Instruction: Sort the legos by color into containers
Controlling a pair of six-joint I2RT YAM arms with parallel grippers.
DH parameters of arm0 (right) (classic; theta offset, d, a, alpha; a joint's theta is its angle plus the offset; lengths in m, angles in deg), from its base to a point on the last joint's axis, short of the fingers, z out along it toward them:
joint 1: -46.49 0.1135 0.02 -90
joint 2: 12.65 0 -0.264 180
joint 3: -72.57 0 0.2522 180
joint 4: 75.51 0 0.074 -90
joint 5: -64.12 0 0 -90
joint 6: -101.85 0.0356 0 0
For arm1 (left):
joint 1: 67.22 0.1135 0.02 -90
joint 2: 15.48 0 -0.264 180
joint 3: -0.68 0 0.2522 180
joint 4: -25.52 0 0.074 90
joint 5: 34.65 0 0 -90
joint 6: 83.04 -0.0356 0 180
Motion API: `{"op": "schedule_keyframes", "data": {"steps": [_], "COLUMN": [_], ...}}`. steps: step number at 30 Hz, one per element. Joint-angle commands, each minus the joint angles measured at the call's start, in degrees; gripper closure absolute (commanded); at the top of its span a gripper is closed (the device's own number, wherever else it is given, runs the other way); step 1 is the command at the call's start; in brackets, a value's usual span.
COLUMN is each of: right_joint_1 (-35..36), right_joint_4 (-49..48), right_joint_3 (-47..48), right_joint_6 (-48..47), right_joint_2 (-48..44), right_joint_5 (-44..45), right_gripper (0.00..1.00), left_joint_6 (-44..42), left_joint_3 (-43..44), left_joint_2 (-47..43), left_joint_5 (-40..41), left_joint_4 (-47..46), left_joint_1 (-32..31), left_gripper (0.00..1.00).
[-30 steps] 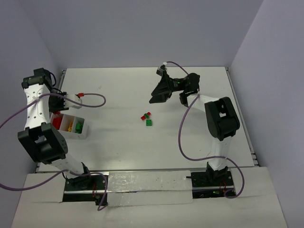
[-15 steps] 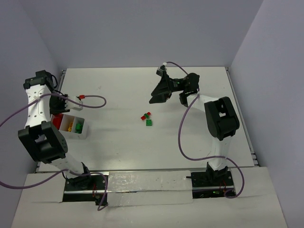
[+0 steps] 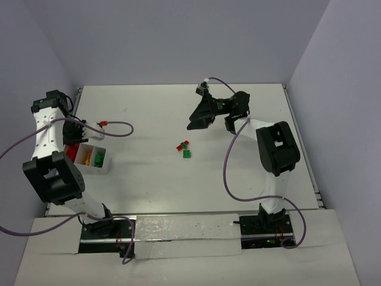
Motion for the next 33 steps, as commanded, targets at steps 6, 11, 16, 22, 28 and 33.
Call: {"op": "schedule_keyframes", "data": {"steps": [6,11,16,22,28,33], "right_joint_1": [-0.3,-0.2,-0.2,-0.3,-0.2,-0.2], "right_joint_4": [-0.4,-0.3,-0.3,-0.1,0.0,-0.1], "right_joint_3": [2.0,1.8,1.8,1.8,2.0,2.0], "right_joint_6": [-1.2,-1.3,-1.3,-1.3,-1.3,-1.4], "right_joint_2": [-0.2,-0.3,-0.4,-0.3,-0.1,-0.2], "right_joint_5": [-0.4,-0.4,-0.5,-0.6,-0.6,-0.6], "right_gripper": [0.0,0.0,0.0,0.0,0.0,0.0], "left_joint_6": [-1.3,-1.0,-1.1,-1.2,-1.2,-1.1], "left_joint_3": [-0.7,1.1,0.9,-0.4,0.3,0.6], "left_joint_2": [0.8,1.5,1.7,1.3,1.5,1.1], "left_joint_5": [-0.4,-0.9,-1.1,-0.7,-0.6,-0.7], "left_joint_4": [-2.4,-2.6,-3.6,-4.6,-4.7,-4.9], "left_joint_1": [0.4,0.4,0.3,0.4,0.4,0.3], "left_gripper": [0.81,0.85,0.78,0.59,0.44,0.37]}}
